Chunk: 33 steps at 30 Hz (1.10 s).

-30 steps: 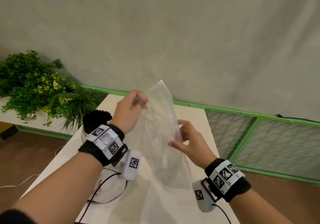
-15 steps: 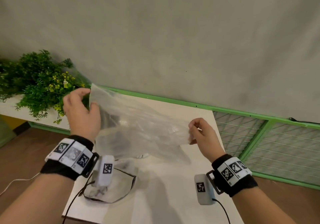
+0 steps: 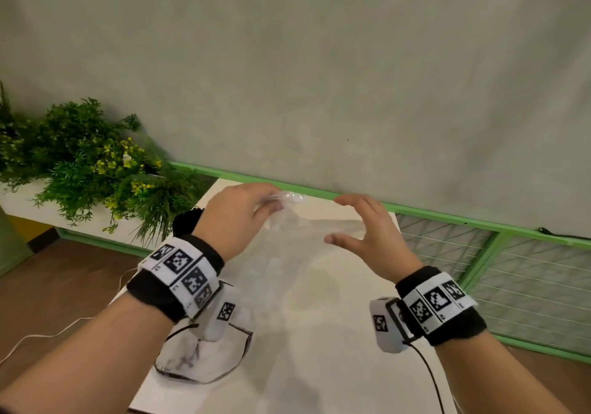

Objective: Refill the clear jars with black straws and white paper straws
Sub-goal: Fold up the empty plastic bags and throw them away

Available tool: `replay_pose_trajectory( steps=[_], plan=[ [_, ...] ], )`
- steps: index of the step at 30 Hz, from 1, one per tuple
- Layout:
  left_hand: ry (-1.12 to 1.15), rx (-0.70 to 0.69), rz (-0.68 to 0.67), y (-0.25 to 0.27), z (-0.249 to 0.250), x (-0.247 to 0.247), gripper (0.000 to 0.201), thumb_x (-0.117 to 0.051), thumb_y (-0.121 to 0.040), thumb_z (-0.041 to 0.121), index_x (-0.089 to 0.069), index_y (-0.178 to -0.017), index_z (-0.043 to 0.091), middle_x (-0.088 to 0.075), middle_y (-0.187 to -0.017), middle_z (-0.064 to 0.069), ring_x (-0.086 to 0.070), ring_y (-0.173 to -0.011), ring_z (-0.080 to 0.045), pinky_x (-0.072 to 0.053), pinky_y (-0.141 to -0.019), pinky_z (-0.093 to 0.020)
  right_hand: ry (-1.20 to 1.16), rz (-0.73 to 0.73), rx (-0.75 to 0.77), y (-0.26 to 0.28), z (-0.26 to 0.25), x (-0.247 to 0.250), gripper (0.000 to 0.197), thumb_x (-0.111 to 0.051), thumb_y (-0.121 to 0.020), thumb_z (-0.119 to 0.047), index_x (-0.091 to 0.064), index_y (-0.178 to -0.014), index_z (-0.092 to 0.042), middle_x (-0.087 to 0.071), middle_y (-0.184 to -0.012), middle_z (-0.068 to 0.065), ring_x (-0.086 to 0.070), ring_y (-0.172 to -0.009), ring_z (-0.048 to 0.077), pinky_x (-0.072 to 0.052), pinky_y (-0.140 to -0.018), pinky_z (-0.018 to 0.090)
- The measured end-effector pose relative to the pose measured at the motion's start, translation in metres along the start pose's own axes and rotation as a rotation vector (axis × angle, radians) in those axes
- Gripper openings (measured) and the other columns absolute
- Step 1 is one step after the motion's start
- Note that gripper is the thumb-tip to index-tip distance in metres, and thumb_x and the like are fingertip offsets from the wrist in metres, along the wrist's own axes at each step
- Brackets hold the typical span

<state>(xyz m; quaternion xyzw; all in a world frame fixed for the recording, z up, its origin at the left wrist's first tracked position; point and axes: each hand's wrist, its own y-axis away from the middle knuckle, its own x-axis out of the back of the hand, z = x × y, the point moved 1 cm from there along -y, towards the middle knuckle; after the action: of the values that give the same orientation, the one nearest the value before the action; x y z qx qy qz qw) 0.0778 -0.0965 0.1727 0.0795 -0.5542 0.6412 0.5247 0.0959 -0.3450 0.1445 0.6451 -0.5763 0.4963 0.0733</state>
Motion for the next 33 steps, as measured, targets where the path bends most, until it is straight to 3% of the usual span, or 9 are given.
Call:
replay_pose_trajectory(
  steps=[4, 7, 12, 16, 21, 24, 29, 31, 33],
  plan=[
    [0.103, 0.09, 0.031, -0.002, -0.006, 0.008, 0.013, -0.059, -0.094, 0.02, -0.072, -0.097, 0.017, -0.073, -0.087, 0.001, -0.065, -0.08, -0.022, -0.051, -0.077, -0.035, -0.148, 0.083, -0.018, 0.001, 0.01, 0.003, 0.011, -0.069, -0.087, -0.022, -0.066, -0.093, -0.029, -0.064, -0.096, -0.01, -0.056, -0.089, -0.002, -0.039, -0.075, 0.01],
    [0.252, 0.243, 0.122, -0.001, -0.021, 0.021, 0.018, -0.053, -0.097, 0.016, -0.07, -0.09, 0.02, -0.07, -0.082, 0.007, -0.066, -0.077, -0.013, -0.051, -0.08, -0.034, -0.314, 0.218, -0.128, -0.002, 0.019, 0.01, 0.021, -0.063, -0.09, -0.005, -0.064, -0.079, -0.023, -0.067, -0.081, 0.0, -0.062, -0.071, -0.003, -0.046, -0.065, 0.012],
    [0.389, 0.441, 0.197, 0.008, -0.041, 0.037, 0.024, -0.047, -0.1, 0.021, -0.069, -0.094, 0.013, -0.065, -0.081, 0.015, -0.055, -0.067, 0.019, -0.036, -0.064, 0.003, -0.547, 0.382, -0.285, -0.008, 0.028, 0.026, 0.021, -0.058, -0.093, -0.002, -0.065, -0.078, -0.014, -0.066, -0.064, -0.013, -0.059, -0.062, -0.002, -0.05, -0.063, 0.014],
    [0.678, 0.563, 0.23, 0.012, -0.047, 0.029, 0.029, -0.039, -0.103, 0.023, -0.06, -0.101, 0.004, -0.067, -0.087, 0.004, -0.063, -0.073, 0.007, -0.048, -0.062, -0.008, -0.822, 0.431, -0.233, -0.006, 0.018, 0.024, 0.023, -0.062, -0.085, -0.034, -0.058, -0.102, -0.019, -0.068, -0.088, -0.01, -0.064, -0.082, 0.006, -0.054, -0.073, 0.02],
    [1.113, 0.651, 0.195, 0.014, -0.037, 0.027, 0.03, -0.033, -0.105, 0.021, -0.051, -0.082, 0.015, -0.063, -0.085, -0.007, -0.067, -0.079, -0.013, -0.059, -0.067, -0.033, -0.714, -0.059, -0.42, 0.027, 0.045, -0.036, 0.051, -0.077, -0.079, -0.032, -0.055, -0.121, -0.012, -0.069, -0.11, 0.001, -0.066, -0.102, 0.013, -0.051, -0.083, 0.023],
    [1.062, 0.687, 0.179, 0.017, -0.042, 0.024, 0.031, -0.034, -0.105, 0.023, -0.052, -0.08, 0.016, -0.062, -0.082, -0.003, -0.064, -0.079, -0.015, -0.054, -0.079, -0.045, -0.716, 0.076, -0.567, 0.032, 0.058, -0.055, 0.003, -0.063, -0.09, -0.009, -0.066, -0.087, -0.01, -0.071, -0.083, -0.001, -0.065, -0.08, 0.016, -0.047, -0.083, 0.035],
    [0.855, 0.693, 0.299, 0.022, -0.065, 0.027, 0.025, -0.041, -0.102, 0.031, -0.062, -0.089, 0.028, -0.065, -0.096, 0.001, -0.064, -0.088, -0.02, -0.049, -0.095, -0.057, -0.796, 0.283, -0.566, 0.016, 0.046, -0.044, 0.009, -0.057, -0.095, -0.015, -0.061, -0.087, -0.013, -0.06, -0.071, -0.003, -0.058, -0.066, 0.01, -0.051, -0.069, 0.028],
    [0.796, 0.709, 0.19, 0.032, -0.067, 0.021, 0.025, -0.048, -0.095, 0.048, -0.06, -0.107, 0.03, -0.065, -0.111, 0.001, -0.063, -0.102, -0.022, -0.049, -0.094, -0.053, -0.922, 0.316, -0.581, 0.013, 0.04, -0.043, 0.008, -0.055, -0.096, -0.018, -0.058, -0.091, -0.014, -0.055, -0.076, -0.003, -0.055, -0.069, 0.009, -0.054, -0.07, 0.029],
    [0.795, 0.797, -0.06, 0.053, -0.07, 0.002, 0.065, -0.061, -0.075, 0.068, -0.054, -0.125, 0.027, -0.064, -0.119, 0.0, -0.063, -0.108, -0.023, -0.049, -0.095, -0.051, -1.009, 0.309, -0.584, 0.011, 0.036, -0.043, 0.008, -0.054, -0.097, -0.021, -0.058, -0.091, -0.017, -0.052, -0.08, -0.004, -0.054, -0.074, 0.01, -0.054, -0.069, 0.03]
  ],
)
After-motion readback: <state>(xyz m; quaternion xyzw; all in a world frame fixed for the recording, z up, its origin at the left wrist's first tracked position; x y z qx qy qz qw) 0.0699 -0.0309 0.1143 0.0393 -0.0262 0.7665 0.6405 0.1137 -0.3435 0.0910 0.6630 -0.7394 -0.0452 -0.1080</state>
